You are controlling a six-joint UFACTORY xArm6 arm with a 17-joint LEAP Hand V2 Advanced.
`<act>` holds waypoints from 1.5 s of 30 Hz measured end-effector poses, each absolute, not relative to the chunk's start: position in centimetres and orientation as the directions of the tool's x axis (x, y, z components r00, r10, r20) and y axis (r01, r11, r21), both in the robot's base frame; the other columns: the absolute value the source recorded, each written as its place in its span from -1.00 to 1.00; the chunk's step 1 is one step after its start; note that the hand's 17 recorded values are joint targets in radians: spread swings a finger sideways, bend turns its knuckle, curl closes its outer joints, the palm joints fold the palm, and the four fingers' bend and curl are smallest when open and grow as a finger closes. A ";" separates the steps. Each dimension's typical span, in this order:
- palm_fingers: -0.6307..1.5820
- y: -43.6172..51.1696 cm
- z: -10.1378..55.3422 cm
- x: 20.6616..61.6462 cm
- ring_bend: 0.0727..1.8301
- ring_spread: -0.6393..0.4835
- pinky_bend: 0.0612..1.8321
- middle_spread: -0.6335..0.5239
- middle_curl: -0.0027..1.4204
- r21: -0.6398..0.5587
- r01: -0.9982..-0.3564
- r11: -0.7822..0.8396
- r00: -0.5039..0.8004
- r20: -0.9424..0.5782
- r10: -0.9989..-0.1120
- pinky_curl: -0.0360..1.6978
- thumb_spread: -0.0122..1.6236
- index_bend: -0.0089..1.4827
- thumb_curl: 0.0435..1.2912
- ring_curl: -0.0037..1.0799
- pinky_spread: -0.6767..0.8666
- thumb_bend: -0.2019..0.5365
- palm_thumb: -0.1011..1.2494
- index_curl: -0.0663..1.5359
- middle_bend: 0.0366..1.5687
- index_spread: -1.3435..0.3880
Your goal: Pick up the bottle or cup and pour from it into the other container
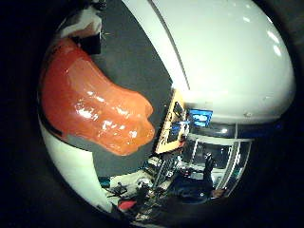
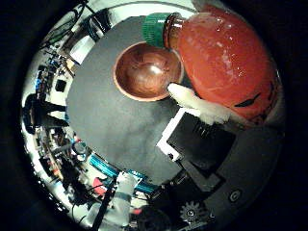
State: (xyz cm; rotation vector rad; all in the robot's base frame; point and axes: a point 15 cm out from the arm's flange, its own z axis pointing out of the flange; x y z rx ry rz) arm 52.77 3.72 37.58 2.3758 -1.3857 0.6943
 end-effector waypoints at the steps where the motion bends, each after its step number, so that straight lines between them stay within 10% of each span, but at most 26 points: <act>1: 0.61 4.0 37.4 52.9 0.53 -0.19 0.39 -0.09 0.00 0.037 -0.869 -0.493 0.426 0.562 -0.709 0.18 -0.08 0.52 0.09 0.27 -0.38 -0.52 0.61 0.08 0.71 0.32; 45: 0.61 7.6 35.6 55.6 0.54 -0.19 0.38 -0.09 -0.01 0.160 -0.845 -0.510 0.485 0.633 -0.604 0.23 -0.08 0.54 0.09 0.25 -0.40 -0.52 0.60 0.06 0.72 0.33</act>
